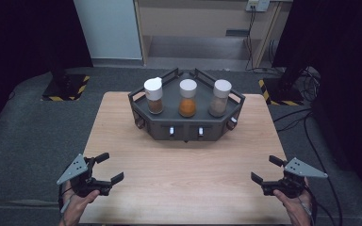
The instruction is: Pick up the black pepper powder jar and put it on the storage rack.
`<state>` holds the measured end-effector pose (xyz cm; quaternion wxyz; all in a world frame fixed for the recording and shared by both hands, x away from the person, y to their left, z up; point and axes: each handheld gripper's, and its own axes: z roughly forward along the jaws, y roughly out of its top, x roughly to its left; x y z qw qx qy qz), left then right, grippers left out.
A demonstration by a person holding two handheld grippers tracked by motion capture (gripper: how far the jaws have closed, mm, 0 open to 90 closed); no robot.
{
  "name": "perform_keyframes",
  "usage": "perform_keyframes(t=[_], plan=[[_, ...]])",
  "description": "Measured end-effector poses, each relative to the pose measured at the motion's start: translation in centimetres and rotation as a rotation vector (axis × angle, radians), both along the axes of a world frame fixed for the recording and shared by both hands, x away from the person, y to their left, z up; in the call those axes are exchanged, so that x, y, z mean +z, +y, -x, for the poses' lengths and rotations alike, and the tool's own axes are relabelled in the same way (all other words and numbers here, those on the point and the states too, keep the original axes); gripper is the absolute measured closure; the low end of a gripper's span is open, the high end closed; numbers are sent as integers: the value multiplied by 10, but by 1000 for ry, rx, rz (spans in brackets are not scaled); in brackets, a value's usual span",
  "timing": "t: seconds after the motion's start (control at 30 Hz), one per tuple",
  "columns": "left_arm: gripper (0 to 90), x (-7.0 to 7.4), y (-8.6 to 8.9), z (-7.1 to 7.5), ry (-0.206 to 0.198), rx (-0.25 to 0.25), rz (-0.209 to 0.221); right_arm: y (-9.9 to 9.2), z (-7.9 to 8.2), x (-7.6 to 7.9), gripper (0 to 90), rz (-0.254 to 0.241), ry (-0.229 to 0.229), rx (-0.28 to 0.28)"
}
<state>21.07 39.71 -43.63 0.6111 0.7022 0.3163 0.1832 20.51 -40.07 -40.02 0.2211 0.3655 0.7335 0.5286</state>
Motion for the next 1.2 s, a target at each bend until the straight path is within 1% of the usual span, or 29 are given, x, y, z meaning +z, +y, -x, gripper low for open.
perform_keyframes(t=[0.33, 1.2], plan=[[0, -1, 1, 1, 3, 9, 7, 1, 0, 0, 13, 5, 1, 1], [0, -1, 1, 0, 5, 6, 6, 2, -1, 1, 16, 12, 10, 2]])
